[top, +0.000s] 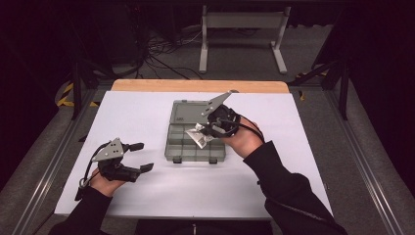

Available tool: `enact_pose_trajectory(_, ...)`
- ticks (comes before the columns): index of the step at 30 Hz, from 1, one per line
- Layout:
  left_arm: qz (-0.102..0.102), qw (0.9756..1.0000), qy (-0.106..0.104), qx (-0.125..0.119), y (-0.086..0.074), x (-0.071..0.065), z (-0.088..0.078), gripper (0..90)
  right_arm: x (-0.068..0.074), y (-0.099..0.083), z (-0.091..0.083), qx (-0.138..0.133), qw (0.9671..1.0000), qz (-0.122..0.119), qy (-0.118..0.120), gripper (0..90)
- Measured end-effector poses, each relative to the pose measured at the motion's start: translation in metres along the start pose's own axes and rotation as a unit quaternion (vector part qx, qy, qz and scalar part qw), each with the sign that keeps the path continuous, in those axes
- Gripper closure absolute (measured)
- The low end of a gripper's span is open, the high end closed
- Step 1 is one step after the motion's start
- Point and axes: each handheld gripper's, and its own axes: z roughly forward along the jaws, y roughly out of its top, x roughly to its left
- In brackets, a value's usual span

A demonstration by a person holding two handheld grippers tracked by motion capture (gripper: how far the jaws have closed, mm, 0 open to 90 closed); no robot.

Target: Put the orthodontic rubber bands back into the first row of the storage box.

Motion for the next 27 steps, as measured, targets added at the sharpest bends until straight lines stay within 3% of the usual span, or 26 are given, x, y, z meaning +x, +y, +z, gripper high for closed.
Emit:
enact_pose_trajectory(15, 0.001, 1.0000, -0.001, -0.001, 0.000, 0.000, 0.000, 18.9, -0.029, -0.001, 0.012, -0.005, 0.9996, 0.017, -0.021, 87.3)
enact_pose_trajectory(27, 0.003, 1.0000, -0.001, 0.001, 0.000, 0.001, 0.000, 18.9, -0.041, -0.008, 0.027, -0.006, 0.9995, 0.022, -0.024, 87.1)
